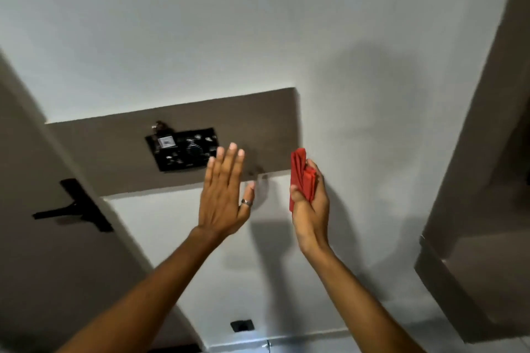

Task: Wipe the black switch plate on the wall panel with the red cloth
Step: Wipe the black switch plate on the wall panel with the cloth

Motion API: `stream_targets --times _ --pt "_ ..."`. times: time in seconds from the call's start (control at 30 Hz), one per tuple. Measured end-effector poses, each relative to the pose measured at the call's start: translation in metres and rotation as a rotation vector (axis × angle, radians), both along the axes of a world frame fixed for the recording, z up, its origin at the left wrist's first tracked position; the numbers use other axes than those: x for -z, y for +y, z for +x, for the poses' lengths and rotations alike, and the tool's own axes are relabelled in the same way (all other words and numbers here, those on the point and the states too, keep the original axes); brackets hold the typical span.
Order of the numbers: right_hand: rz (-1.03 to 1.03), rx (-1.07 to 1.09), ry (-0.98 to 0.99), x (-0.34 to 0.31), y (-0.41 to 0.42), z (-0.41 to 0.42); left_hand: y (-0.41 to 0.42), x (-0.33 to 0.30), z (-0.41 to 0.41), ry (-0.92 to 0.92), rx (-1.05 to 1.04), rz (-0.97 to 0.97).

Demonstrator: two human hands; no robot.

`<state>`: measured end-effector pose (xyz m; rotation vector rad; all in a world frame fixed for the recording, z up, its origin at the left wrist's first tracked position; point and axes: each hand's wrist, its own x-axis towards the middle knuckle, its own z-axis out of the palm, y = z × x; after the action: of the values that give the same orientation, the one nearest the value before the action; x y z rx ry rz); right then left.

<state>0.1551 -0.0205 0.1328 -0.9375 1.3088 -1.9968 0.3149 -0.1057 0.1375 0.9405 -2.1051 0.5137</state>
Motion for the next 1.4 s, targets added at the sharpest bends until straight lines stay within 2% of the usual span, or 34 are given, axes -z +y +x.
stream_targets --times 0.1,0.23,0.33,0.47,0.53,0.7,0.87,1.0,1.03,1.13,1.23,1.27,1.33,1.4 --pt "-0.127 0.084 0.268 -0.03 -0.017 0.059 -0.02 -0.031 0.068 0.132 -0.129 -0.057" --pt "-0.247 0.203 0.521 -0.052 -0.051 0.108 -0.04 -0.057 0.123 0.144 -0.177 -0.091" --pt "-0.248 0.312 0.763 -0.059 -0.082 0.141 -0.061 -0.071 0.155 0.16 -0.202 -0.12" --pt "-0.152 0.286 1.251 -0.04 -0.115 0.16 -0.089 -0.081 0.181 0.117 -0.211 -0.164" --pt "-0.167 0.325 1.409 -0.025 -0.125 0.151 -0.102 -0.084 0.191 0.115 -0.225 -0.153" --pt "-0.345 0.519 1.541 -0.027 -0.153 0.133 -0.128 -0.078 0.203 0.085 -0.238 -0.197" --pt "-0.632 0.726 1.554 -0.034 -0.187 0.119 -0.144 -0.063 0.186 0.175 -0.289 -0.305" --pt "-0.527 0.894 1.278 -0.012 -0.201 0.149 -0.158 -0.055 0.184 0.196 -0.284 -0.398" --pt "-0.525 0.901 1.264 -0.01 -0.2 0.151 -0.16 -0.054 0.185 0.196 -0.283 -0.407" --pt "-0.597 0.866 1.396 -0.009 -0.204 0.136 -0.16 -0.054 0.185 0.195 -0.269 -0.415" --pt "-0.476 0.908 1.178 -0.006 -0.199 0.158 -0.16 -0.053 0.188 0.188 -0.26 -0.4" --pt "-0.482 0.897 1.187 -0.003 -0.198 0.159 -0.16 -0.052 0.188 0.19 -0.256 -0.394" --pt "-0.558 0.847 1.362 -0.001 -0.198 0.146 -0.16 -0.05 0.188 0.193 -0.247 -0.408" --pt "-0.53 0.84 1.314 -0.006 -0.198 0.141 -0.16 -0.051 0.187 0.199 -0.253 -0.419"
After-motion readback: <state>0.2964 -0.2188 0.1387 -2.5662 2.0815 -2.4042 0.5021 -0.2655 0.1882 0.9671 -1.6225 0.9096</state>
